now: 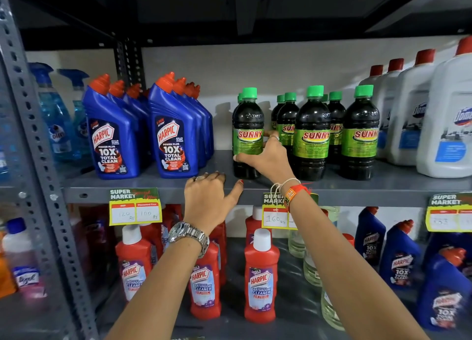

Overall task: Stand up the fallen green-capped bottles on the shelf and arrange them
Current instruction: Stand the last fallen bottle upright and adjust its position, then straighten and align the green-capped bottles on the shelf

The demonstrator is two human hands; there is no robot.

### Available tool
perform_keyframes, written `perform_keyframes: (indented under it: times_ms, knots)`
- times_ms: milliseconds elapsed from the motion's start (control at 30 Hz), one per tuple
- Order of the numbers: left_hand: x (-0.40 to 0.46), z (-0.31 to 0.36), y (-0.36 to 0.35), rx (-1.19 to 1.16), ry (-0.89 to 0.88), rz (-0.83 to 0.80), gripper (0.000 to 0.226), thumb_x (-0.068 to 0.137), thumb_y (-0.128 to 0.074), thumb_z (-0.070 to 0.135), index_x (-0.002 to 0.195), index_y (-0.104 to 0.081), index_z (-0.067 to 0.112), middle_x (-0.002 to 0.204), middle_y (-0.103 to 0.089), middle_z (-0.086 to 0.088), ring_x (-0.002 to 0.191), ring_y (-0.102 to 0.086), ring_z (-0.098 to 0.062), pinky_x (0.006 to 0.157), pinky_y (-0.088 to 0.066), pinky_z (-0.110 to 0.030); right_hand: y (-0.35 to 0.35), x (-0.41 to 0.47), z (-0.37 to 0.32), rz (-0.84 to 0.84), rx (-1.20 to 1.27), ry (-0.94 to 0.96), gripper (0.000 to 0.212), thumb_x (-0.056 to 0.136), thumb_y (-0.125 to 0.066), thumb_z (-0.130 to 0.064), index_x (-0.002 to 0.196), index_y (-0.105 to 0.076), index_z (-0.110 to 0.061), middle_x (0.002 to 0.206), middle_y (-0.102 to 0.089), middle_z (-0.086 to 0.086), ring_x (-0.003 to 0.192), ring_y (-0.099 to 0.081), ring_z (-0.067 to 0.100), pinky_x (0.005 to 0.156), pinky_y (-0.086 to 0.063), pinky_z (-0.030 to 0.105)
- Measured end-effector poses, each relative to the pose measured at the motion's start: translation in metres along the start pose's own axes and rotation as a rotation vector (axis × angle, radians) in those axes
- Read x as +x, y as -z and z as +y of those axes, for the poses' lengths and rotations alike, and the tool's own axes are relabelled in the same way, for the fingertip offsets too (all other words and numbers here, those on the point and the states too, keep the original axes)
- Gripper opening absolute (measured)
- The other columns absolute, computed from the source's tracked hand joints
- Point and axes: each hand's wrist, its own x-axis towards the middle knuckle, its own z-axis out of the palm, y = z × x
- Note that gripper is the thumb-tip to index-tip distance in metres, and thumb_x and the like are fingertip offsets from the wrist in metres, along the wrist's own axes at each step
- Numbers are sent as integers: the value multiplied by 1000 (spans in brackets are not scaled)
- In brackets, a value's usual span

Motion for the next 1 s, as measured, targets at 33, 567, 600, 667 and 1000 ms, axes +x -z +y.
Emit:
perform_keyframes:
  times_ms: [33,567,600,667,1000]
  knots:
    - [0,0,0,0,1,2,67,81,-26,62,108,-68,16,107,-71,0,97,-64,-18,83,-40,-33,-1,0,1,-4,1,-4,62,57,-84,-37,92,-36,-22,96,-58,3,96,-60,21,75,-45,25]
    - [5,6,4,-65,129,-23,67,76,-33,62,111,-64,15,89,-72,-6,89,-64,-24,80,-41,-35,24,-29,4,111,49,24,64,63,-82,-36,112,-47,-17,100,-59,3,93,-59,19,79,-52,33]
    - [7,7,5,-102,165,-40,69,76,-36,63,120,-58,15,82,-72,-5,87,-65,-24,78,-41,-35,31,-34,6,170,61,21,60,65,-81,-31,113,-47,-18,94,-59,-1,87,-60,17,76,-54,33]
    - [15,9,8,-185,231,-95,76,74,-44,63,135,-44,17,89,-72,-5,93,-65,-24,76,-42,-34,47,-43,12,306,55,27,47,69,-78,-21,107,-51,-21,81,-55,-9,75,-60,14,71,-55,34]
    - [72,24,10,-963,365,-393,68,61,-81,6,122,-53,6,124,-62,-13,114,-58,-24,104,-42,-39,94,-32,47,173,-254,-150,97,59,-86,-23,135,-28,-7,129,-41,18,121,-38,34,102,-32,38]
